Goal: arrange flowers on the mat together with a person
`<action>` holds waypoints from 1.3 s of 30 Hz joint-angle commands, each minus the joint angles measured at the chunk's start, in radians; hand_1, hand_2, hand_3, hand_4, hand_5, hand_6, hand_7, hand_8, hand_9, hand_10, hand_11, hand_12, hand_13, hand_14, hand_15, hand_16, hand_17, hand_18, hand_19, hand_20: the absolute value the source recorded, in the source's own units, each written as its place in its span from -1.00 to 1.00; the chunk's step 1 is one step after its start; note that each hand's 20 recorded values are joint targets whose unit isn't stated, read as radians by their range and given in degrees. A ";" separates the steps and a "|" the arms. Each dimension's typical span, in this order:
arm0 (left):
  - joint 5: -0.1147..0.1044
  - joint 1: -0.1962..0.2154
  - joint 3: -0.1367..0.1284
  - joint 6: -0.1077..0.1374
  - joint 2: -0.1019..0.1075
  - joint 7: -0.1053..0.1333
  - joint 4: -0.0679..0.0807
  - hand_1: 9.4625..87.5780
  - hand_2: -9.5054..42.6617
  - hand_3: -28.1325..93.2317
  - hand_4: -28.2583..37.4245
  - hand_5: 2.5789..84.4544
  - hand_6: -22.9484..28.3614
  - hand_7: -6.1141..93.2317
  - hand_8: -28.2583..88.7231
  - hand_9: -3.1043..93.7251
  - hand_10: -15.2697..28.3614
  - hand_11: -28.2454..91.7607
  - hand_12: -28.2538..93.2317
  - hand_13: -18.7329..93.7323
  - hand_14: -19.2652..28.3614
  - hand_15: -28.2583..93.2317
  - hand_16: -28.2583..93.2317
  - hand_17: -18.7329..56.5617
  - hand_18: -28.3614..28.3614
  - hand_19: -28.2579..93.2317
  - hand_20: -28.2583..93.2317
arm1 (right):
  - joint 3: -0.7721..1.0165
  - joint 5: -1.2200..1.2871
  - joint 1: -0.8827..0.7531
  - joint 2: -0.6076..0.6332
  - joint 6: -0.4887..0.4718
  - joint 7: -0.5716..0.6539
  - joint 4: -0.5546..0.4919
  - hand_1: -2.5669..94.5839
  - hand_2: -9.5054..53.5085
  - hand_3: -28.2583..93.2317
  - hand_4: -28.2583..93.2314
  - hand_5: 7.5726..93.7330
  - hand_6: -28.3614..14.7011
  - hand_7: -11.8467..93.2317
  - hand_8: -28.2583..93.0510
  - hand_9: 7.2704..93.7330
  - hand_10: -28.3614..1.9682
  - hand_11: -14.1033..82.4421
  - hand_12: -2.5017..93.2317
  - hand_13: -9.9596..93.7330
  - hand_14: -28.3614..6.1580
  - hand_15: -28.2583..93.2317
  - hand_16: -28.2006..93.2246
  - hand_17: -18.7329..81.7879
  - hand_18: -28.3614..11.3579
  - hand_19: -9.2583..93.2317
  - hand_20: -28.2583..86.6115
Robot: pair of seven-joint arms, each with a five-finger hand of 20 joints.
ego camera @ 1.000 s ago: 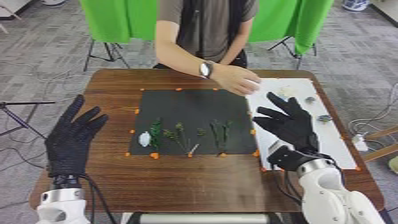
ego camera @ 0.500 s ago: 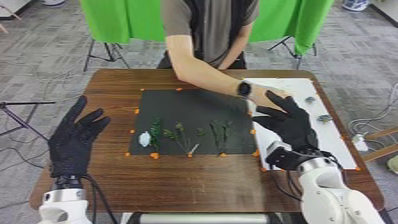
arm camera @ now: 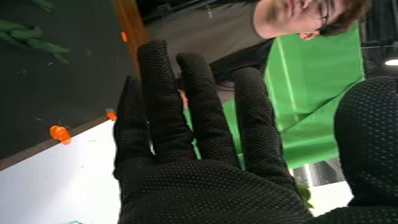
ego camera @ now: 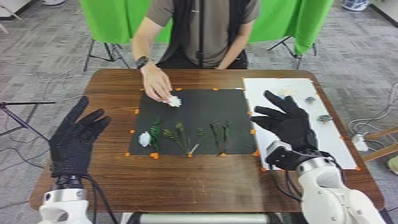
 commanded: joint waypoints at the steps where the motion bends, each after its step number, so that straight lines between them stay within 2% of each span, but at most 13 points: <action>1: -0.005 0.003 0.008 0.005 0.001 -0.011 0.000 -0.69 -0.33 0.71 -1.00 -0.22 0.16 -0.63 -0.67 -0.14 0.56 -0.10 -0.34 -0.11 0.83 0.32 -0.67 -0.61 0.84 0.48 -0.39 | -0.021 -0.003 0.026 0.005 0.004 0.008 0.001 -0.56 -0.50 0.58 -0.99 -0.18 0.39 -0.52 -0.74 0.04 -0.23 -0.40 -0.65 0.01 -0.43 0.15 -0.34 -0.50 -0.58 0.15 -0.20; 5: -0.005 0.009 0.006 0.008 -0.002 -0.018 -0.004 -0.69 -0.33 0.71 -1.00 -0.22 0.16 -0.63 -0.67 -0.14 0.56 -0.10 -0.35 -0.11 0.83 0.32 -0.67 -0.61 0.84 0.48 -0.39 | -0.019 -0.003 0.021 0.004 0.002 0.011 0.000 -0.56 -0.50 0.58 -0.99 -0.17 0.38 -0.52 -0.74 0.04 -0.23 -0.39 -0.65 0.01 -0.43 0.15 -0.34 -0.50 -0.58 0.16 -0.20; 12: -0.006 0.014 0.002 0.013 -0.001 -0.012 -0.006 -0.69 -0.32 0.71 -1.00 -0.22 0.17 -0.63 -0.67 -0.14 0.57 -0.10 -0.35 -0.12 0.83 0.32 -0.67 -0.61 0.84 0.48 -0.39 | -0.017 -0.005 0.022 0.003 0.002 0.015 0.002 -0.57 -0.50 0.59 -0.99 -0.17 0.39 -0.52 -0.74 0.04 -0.23 -0.39 -0.65 0.01 -0.43 0.15 -0.35 -0.50 -0.58 0.16 -0.20; 15: 0.000 0.010 0.001 0.008 -0.008 -0.019 -0.005 -0.69 -0.33 0.71 -1.00 -0.22 0.17 -0.63 -0.67 -0.14 0.57 -0.10 -0.35 -0.12 0.84 0.33 -0.67 -0.61 0.85 0.48 -0.39 | -0.014 -0.006 0.020 0.003 0.003 0.017 0.002 -0.56 -0.50 0.59 -0.99 -0.17 0.39 -0.52 -0.74 0.04 -0.23 -0.39 -0.65 0.01 -0.43 0.16 -0.35 -0.50 -0.58 0.16 -0.20; 17: -0.002 0.011 0.003 0.008 -0.005 -0.021 -0.006 -0.69 -0.33 0.71 -1.00 -0.22 0.17 -0.63 -0.67 -0.14 0.57 -0.10 -0.35 -0.12 0.84 0.33 -0.67 -0.61 0.84 0.48 -0.39 | -0.012 -0.005 0.015 0.004 0.003 0.015 -0.001 -0.56 -0.50 0.59 -0.98 -0.17 0.39 -0.52 -0.74 0.04 -0.24 -0.39 -0.65 0.01 -0.43 0.16 -0.35 -0.50 -0.58 0.16 -0.20; 22: -0.011 0.002 0.015 0.017 0.010 -0.002 0.001 -0.69 -0.33 0.71 -1.00 -0.22 0.17 -0.63 -0.67 -0.14 0.57 -0.10 -0.35 -0.12 0.84 0.33 -0.67 -0.61 0.85 0.48 -0.39 | -0.014 -0.010 0.022 0.011 0.006 0.010 0.002 -0.57 -0.50 0.59 -0.99 -0.17 0.39 -0.52 -0.74 0.05 -0.24 -0.39 -0.65 0.01 -0.44 0.16 -0.35 -0.50 -0.58 0.16 -0.20; 25: -0.014 0.003 0.020 0.015 0.014 0.005 0.003 -0.69 -0.33 0.71 -1.00 -0.22 0.17 -0.63 -0.67 -0.14 0.57 -0.10 -0.35 -0.12 0.84 0.33 -0.67 -0.61 0.85 0.48 -0.39 | -0.016 -0.029 0.020 0.020 0.022 0.006 -0.001 -0.57 -0.50 0.59 -0.98 -0.17 0.39 -0.52 -0.74 0.05 -0.24 -0.39 -0.65 0.01 -0.43 0.16 -0.35 -0.50 -0.58 0.16 -0.20; 28: -0.012 0.003 0.019 0.015 0.011 0.000 0.002 -0.69 -0.33 0.71 -1.00 -0.22 0.17 -0.63 -0.67 -0.14 0.57 -0.10 -0.35 -0.12 0.84 0.33 -0.67 -0.61 0.84 0.48 -0.39 | -0.007 -0.041 0.019 0.029 0.045 0.010 -0.008 -0.56 -0.50 0.59 -0.98 -0.17 0.39 -0.52 -0.74 0.05 -0.25 -0.38 -0.64 0.02 -0.43 0.18 -0.34 -0.50 -0.58 0.16 -0.20; 35: -0.018 0.007 0.018 0.024 0.021 0.008 -0.003 -0.69 -0.32 0.71 -1.00 -0.22 0.16 -0.63 -0.67 -0.14 0.57 -0.10 -0.35 -0.12 0.84 0.33 -0.67 -0.61 0.84 0.48 -0.39 | 0.028 -0.101 0.011 0.050 0.117 0.013 -0.020 -0.57 -0.50 0.60 -0.98 -0.17 0.39 -0.52 -0.74 0.06 -0.26 -0.35 -0.64 0.05 -0.39 0.24 -0.34 -0.48 -0.59 0.18 -0.19; 38: -0.017 0.006 0.020 0.024 0.020 0.004 -0.005 -0.69 -0.32 0.71 -1.00 -0.22 0.17 -0.63 -0.67 -0.14 0.57 -0.10 -0.35 -0.12 0.84 0.33 -0.67 -0.61 0.85 0.48 -0.39 | 0.038 -0.157 0.005 0.064 0.172 0.017 -0.020 -0.57 -0.51 0.60 -0.97 -0.17 0.39 -0.52 -0.74 0.07 -0.27 -0.34 -0.64 0.07 -0.40 0.27 -0.35 -0.47 -0.60 0.20 -0.19; 39: -0.013 0.006 0.017 0.022 0.015 -0.003 -0.007 -0.69 -0.32 0.71 -1.00 -0.22 0.17 -0.63 -0.67 -0.14 0.57 -0.10 -0.35 -0.12 0.84 0.33 -0.67 -0.61 0.85 0.48 -0.39 | 0.047 -0.168 0.002 0.067 0.193 0.029 -0.023 -0.57 -0.51 0.60 -0.97 -0.17 0.39 -0.52 -0.74 0.08 -0.28 -0.34 -0.64 0.07 -0.40 0.27 -0.35 -0.47 -0.61 0.20 -0.19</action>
